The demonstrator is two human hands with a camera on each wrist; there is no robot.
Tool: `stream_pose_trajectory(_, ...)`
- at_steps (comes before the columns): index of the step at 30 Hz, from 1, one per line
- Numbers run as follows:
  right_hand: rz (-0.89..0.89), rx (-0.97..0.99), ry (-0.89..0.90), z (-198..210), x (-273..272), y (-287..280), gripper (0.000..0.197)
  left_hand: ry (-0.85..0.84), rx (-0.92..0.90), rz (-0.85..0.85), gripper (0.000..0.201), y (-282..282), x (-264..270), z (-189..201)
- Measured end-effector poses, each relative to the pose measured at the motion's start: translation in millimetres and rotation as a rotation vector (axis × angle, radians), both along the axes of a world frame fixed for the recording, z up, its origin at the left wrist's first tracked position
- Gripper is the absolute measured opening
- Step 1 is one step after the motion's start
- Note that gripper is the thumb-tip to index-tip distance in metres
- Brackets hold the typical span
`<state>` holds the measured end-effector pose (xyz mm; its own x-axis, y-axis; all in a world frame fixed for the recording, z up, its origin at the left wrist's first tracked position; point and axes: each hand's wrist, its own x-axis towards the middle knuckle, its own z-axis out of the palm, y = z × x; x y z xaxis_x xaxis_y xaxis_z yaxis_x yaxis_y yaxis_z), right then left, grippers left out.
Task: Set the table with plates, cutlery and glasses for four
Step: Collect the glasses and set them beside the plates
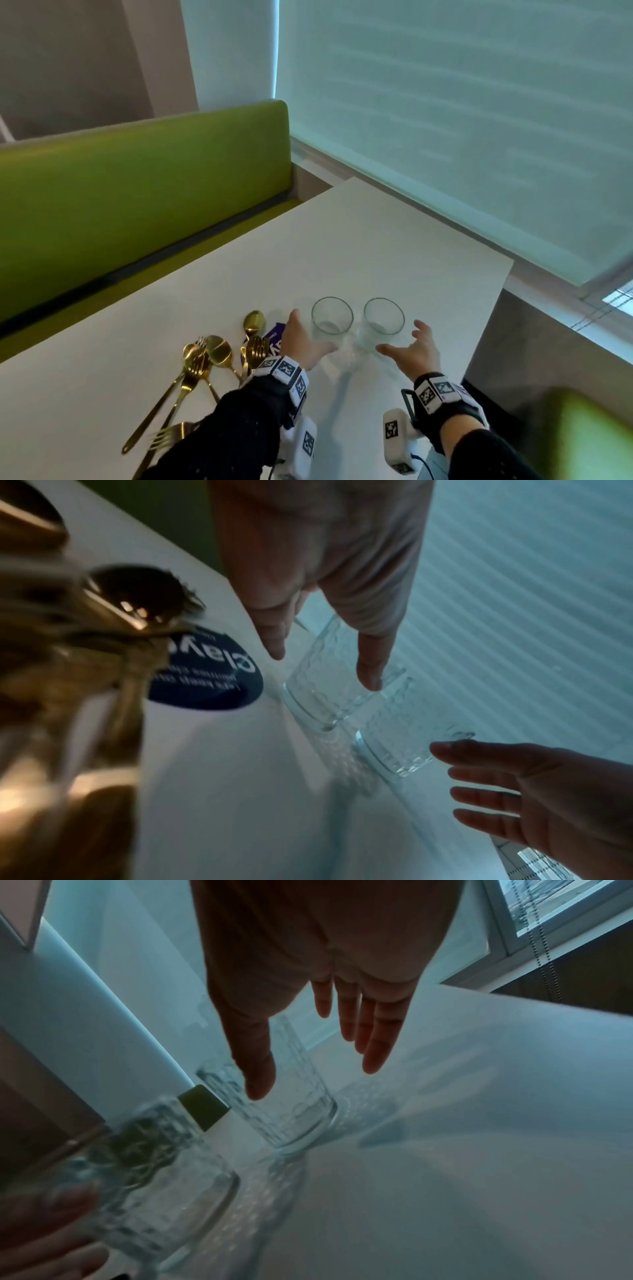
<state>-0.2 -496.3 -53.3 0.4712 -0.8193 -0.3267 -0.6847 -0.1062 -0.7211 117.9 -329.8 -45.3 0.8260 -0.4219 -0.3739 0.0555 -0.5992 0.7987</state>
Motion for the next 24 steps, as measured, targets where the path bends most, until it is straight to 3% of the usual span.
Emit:
stream_pose_trajectory(4,0.062,0.005,-0.029,-14.2,13.8,-9.8,0.106,0.014,-0.045,-0.001,0.104,-19.5,3.5,-13.5)
stream_pose_trajectory(9,0.106,-0.044,-0.071,-23.2,21.6,-7.6,0.095,-0.022,-0.097,0.036,0.086,-27.6,3.1,-26.4)
stream_pose_trajectory(13,0.082,-0.058,-0.094,-27.0,26.8,-2.3,0.084,-0.038,-0.11,0.054,0.085,-24.1,3.3,-29.2)
stream_pose_trajectory(19,0.072,-0.097,-0.084,-19.1,20.5,19.9,0.078,-0.105,-0.147,0.077,0.085,0.6,-1.9,-16.5)
stream_pose_trajectory(24,0.134,-0.101,-0.131,-0.6,6.3,64.4,0.078,-0.13,-0.198,0.091,0.084,53.0,-21.5,4.5)
